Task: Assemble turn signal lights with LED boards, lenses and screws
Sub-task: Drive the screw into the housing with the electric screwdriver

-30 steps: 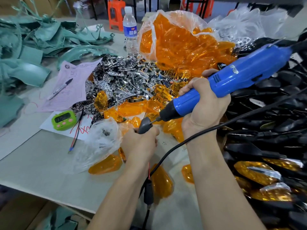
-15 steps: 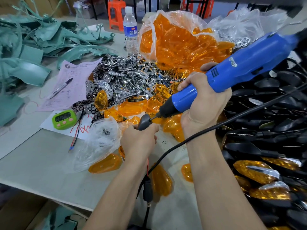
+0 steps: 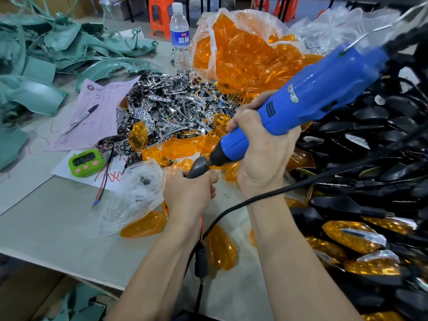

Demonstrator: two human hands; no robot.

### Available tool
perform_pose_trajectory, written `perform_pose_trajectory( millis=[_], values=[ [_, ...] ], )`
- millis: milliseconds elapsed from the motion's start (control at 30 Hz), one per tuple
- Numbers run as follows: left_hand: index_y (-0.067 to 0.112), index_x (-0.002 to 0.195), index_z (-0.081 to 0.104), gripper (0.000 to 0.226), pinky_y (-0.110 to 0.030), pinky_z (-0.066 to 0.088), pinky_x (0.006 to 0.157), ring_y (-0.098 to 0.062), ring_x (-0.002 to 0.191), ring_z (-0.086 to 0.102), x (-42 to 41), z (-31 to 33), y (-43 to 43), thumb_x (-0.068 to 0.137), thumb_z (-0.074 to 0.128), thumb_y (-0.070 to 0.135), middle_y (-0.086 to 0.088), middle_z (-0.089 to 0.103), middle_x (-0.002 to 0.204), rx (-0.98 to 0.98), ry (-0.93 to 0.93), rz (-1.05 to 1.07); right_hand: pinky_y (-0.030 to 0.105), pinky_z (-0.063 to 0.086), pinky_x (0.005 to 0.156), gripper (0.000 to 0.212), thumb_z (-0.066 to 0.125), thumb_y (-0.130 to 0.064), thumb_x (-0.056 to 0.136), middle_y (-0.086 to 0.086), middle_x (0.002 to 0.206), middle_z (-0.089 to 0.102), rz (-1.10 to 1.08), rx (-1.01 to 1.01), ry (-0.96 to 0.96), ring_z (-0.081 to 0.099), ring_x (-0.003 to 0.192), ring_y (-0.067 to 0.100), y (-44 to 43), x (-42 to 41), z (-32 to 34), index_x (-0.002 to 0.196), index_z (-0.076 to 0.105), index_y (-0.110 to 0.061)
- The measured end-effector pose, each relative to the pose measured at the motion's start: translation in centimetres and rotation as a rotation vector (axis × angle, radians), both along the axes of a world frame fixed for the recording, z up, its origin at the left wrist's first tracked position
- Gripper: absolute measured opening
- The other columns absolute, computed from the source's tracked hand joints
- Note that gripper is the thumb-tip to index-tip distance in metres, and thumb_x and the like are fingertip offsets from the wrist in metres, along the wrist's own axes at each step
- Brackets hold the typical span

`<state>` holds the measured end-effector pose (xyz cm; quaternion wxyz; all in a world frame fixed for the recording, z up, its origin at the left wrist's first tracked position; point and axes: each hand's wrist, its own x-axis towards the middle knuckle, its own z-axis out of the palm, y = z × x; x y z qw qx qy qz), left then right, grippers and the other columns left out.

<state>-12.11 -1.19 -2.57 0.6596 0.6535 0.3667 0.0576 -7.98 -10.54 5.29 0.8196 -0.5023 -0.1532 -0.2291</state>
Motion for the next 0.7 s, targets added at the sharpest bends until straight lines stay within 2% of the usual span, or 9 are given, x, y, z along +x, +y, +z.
perform_pose_trajectory(
  millis=[100,200,267,367,433,533,600,700],
  values=[
    [0.005,0.099,0.07,0.031,-0.023,0.057,0.055,-0.016,0.057,0.074,0.0,-0.3,0.2,0.07,0.077,0.01,-0.003,0.073,0.061,-0.046,0.0,-0.014,0.055,0.051,0.066,0.036,0.063,0.002,0.073,0.017,0.075,0.053,0.059,-0.054,-0.034,0.051,0.066,0.045,0.4,-0.4,-0.2,0.077,0.065,-0.035],
    [0.001,0.099,0.071,0.031,-0.029,0.061,0.061,-0.015,0.056,0.072,0.0,-0.8,0.2,0.07,0.076,0.009,-0.002,0.07,0.058,-0.059,0.006,-0.029,0.05,0.051,0.066,0.039,0.065,0.001,0.072,0.011,0.075,0.055,0.134,-0.082,-0.018,0.054,0.068,0.033,0.7,-0.4,-0.5,0.077,0.067,-0.037],
    [0.004,0.098,0.071,0.03,-0.037,0.065,0.068,-0.016,0.057,0.072,0.0,-1.1,0.5,0.069,0.076,0.011,-0.002,0.071,0.059,-0.061,0.005,-0.012,0.05,0.05,0.067,0.039,0.065,0.004,0.072,0.008,0.077,0.055,0.16,-0.042,-0.006,0.053,0.07,0.034,0.4,-0.2,-0.8,0.078,0.066,-0.035],
    [0.013,0.093,0.07,0.025,-0.047,0.066,0.076,-0.016,0.059,0.074,0.1,-1.1,0.8,0.07,0.078,0.014,-0.001,0.073,0.061,-0.043,0.003,-0.008,0.044,0.052,0.068,0.027,0.064,-0.002,0.074,0.005,0.079,0.058,0.215,0.044,0.003,0.054,0.067,0.03,-0.3,-0.1,-1.2,0.088,0.062,-0.025],
    [0.015,0.092,0.068,0.023,-0.043,0.066,0.072,-0.017,0.059,0.073,0.1,-0.9,0.9,0.071,0.078,0.013,-0.001,0.073,0.06,-0.036,-0.004,-0.02,0.041,0.051,0.071,0.035,0.065,0.004,0.074,0.017,0.082,0.054,0.261,0.059,0.043,0.054,0.067,0.028,-0.7,-0.1,-1.5,0.1,0.062,-0.019],
    [0.011,0.1,0.066,0.041,-0.034,0.057,0.063,-0.017,0.055,0.065,0.0,-0.2,1.3,0.062,0.077,0.019,-0.004,0.069,0.065,-0.048,-0.044,-0.041,0.038,0.046,0.079,0.05,0.056,0.012,0.077,0.012,0.077,0.055,0.353,0.093,0.064,0.051,0.074,0.027,-1.8,0.3,-1.2,0.124,0.054,-0.007],
    [0.017,0.099,0.065,0.048,-0.036,0.053,0.061,-0.019,0.06,0.062,0.3,0.7,1.7,0.053,0.076,0.028,-0.006,0.069,0.076,0.028,-0.065,-0.078,0.039,0.043,0.084,0.053,0.054,0.011,0.078,0.006,0.075,0.058,0.401,0.146,0.046,0.049,0.076,0.026,-2.6,0.6,-0.7,0.128,0.054,-0.008],
    [0.023,0.096,0.063,0.049,-0.035,0.043,0.056,-0.023,0.065,0.059,1.0,2.4,2.6,0.05,0.074,0.035,-0.004,0.067,0.083,0.161,-0.082,-0.128,0.041,0.042,0.087,0.048,0.05,0.011,0.08,0.005,0.074,0.058,0.415,0.234,0.017,0.052,0.075,0.026,-3.2,0.6,0.2,0.124,0.054,-0.008]
  ],
)
